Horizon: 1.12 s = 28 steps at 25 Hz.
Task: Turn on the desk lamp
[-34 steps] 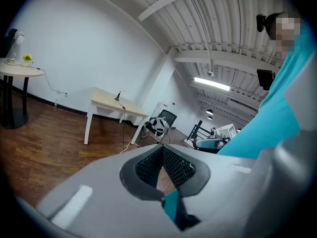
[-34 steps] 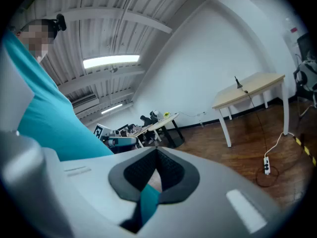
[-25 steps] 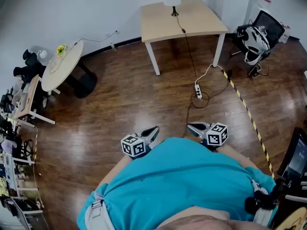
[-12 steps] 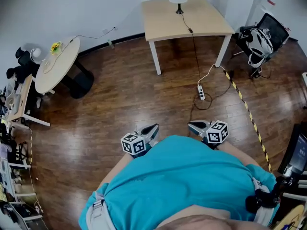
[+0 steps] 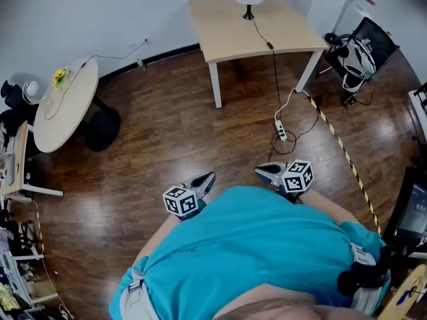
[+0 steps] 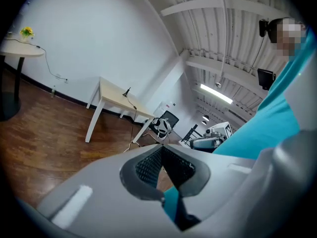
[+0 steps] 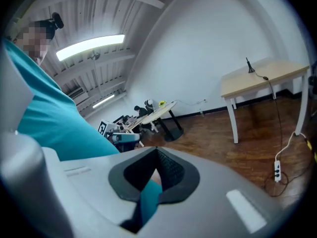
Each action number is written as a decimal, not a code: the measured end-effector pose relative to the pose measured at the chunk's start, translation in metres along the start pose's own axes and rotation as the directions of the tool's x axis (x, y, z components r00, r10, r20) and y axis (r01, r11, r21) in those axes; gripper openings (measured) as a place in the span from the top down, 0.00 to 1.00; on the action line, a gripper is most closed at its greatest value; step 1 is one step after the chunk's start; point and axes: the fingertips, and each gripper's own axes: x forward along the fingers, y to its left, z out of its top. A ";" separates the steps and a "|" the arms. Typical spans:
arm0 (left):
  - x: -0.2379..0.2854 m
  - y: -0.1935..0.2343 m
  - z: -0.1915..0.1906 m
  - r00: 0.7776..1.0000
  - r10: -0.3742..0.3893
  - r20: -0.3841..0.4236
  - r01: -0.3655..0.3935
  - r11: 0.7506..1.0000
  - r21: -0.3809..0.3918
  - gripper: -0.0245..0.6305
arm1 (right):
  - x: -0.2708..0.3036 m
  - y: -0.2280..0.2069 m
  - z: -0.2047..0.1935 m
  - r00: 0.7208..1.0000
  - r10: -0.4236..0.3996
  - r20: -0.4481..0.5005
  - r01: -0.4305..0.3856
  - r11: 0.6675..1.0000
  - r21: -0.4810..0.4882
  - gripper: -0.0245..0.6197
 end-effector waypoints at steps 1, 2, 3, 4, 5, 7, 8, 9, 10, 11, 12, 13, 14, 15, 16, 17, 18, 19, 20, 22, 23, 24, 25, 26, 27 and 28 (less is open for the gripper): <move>0.004 0.009 0.006 1.000 -0.004 -0.001 0.004 1.000 0.004 0.92 | 0.005 -0.009 0.007 1.000 -0.009 0.001 0.009 1.000 0.008 0.96; 0.008 0.018 0.011 1.000 -0.003 0.000 0.003 1.000 0.004 0.92 | 0.012 -0.018 0.010 1.000 -0.012 -0.005 0.012 1.000 0.013 0.96; 0.012 0.028 0.015 1.000 0.002 0.001 -0.002 1.000 -0.002 0.92 | 0.018 -0.027 0.010 1.000 -0.011 -0.013 0.011 1.000 0.018 0.96; 0.018 0.037 0.017 1.000 0.007 -0.002 -0.007 1.000 -0.010 0.92 | 0.023 -0.037 0.011 1.000 -0.006 -0.018 0.007 1.000 0.022 0.96; 0.025 0.044 0.020 1.000 0.014 -0.006 -0.014 1.000 -0.016 0.92 | 0.026 -0.048 0.015 1.000 0.000 -0.020 0.000 1.000 0.023 0.96; 0.045 0.056 0.030 0.999 0.033 -0.012 -0.034 0.999 -0.013 0.92 | 0.027 -0.074 0.028 1.000 0.019 -0.023 -0.018 1.000 0.012 0.96; 0.057 0.061 0.037 0.999 0.048 -0.008 -0.048 0.999 -0.009 0.92 | 0.026 -0.089 0.036 0.999 0.031 -0.027 -0.031 1.000 0.004 0.96; 0.070 0.067 0.046 0.998 0.064 -0.002 -0.064 0.998 -0.007 0.92 | 0.024 -0.105 0.045 0.999 0.044 -0.032 -0.045 0.999 -0.003 0.96; 0.085 0.073 0.056 0.996 0.084 0.006 -0.084 0.996 -0.009 0.92 | 0.022 -0.123 0.055 0.998 0.058 -0.034 -0.058 0.998 -0.009 0.96; 0.102 0.080 0.067 0.994 0.107 0.016 -0.106 0.994 -0.012 0.92 | 0.018 -0.144 0.067 0.997 0.071 -0.034 -0.072 0.997 -0.013 0.96; 0.122 0.086 0.079 0.991 0.131 0.030 -0.131 0.991 -0.015 0.92 | 0.011 -0.167 0.081 0.996 0.084 -0.034 -0.085 0.996 -0.016 0.96; 0.143 0.090 0.090 0.987 0.155 0.047 -0.155 0.988 -0.017 0.92 | 0.002 -0.189 0.093 0.995 0.098 -0.035 -0.098 0.995 -0.016 0.96; 0.163 0.091 0.098 0.983 0.174 0.063 -0.173 0.985 -0.017 0.92 | -0.008 -0.207 0.103 0.993 0.111 -0.038 -0.111 0.994 -0.017 0.96; 0.178 0.092 0.104 0.980 0.184 0.077 -0.183 0.983 -0.017 0.92 | -0.015 -0.221 0.111 0.992 0.122 -0.042 -0.123 0.992 -0.024 0.96; 0.190 0.094 0.109 0.979 0.186 0.085 -0.185 0.983 -0.016 0.92 | -0.019 -0.232 0.117 0.991 0.129 -0.047 -0.131 0.991 -0.036 0.96; 0.203 0.098 0.114 0.979 0.182 0.086 -0.182 0.983 -0.015 0.92 | -0.020 -0.244 0.124 0.990 0.132 -0.051 -0.135 0.990 -0.050 0.96; 0.219 0.104 0.120 0.981 0.176 0.079 -0.176 0.984 -0.010 0.92 | -0.021 -0.260 0.133 0.990 0.133 -0.052 -0.136 0.989 -0.058 0.96; 0.239 0.110 0.128 0.983 0.170 0.066 -0.171 0.985 0.002 0.92 | -0.021 -0.281 0.143 0.990 0.132 -0.050 -0.135 0.989 -0.055 0.96; 0.261 0.116 0.137 0.985 0.165 0.051 -0.166 0.986 0.020 0.92 | -0.022 -0.302 0.154 0.990 0.132 -0.047 -0.134 0.990 -0.043 0.96; 0.295 0.128 0.163 0.986 0.160 0.040 -0.162 0.986 0.051 0.92 | -0.022 -0.340 0.172 0.991 0.131 -0.041 -0.132 0.991 -0.009 0.96; 0.305 0.135 0.179 0.986 0.160 0.049 -0.163 0.985 0.055 0.92 | -0.019 -0.353 0.179 0.990 0.133 -0.041 -0.133 0.991 0.001 0.96; 0.313 0.146 0.194 0.985 0.161 0.057 -0.164 0.985 0.053 0.92 | -0.016 -0.365 0.187 0.990 0.133 -0.042 -0.133 0.991 0.006 0.96; 0.322 0.159 0.206 0.986 0.159 0.055 -0.162 0.986 0.049 0.92 | -0.011 -0.378 0.197 0.991 0.130 -0.042 -0.129 0.992 0.009 0.96; 0.333 0.174 0.215 0.987 0.153 0.041 -0.155 0.987 0.045 0.92 | -0.005 -0.394 0.209 0.992 0.120 -0.040 -0.119 0.993 0.017 0.96; 0.345 0.190 0.222 0.990 0.142 0.018 -0.142 0.989 0.041 0.92 | 0.003 -0.411 0.222 0.994 0.105 -0.035 -0.104 0.994 0.031 0.96; 0.357 0.207 0.230 0.992 0.126 -0.005 -0.126 0.991 0.039 0.92 | 0.012 -0.428 0.234 0.996 0.088 -0.031 -0.086 0.995 0.051 0.96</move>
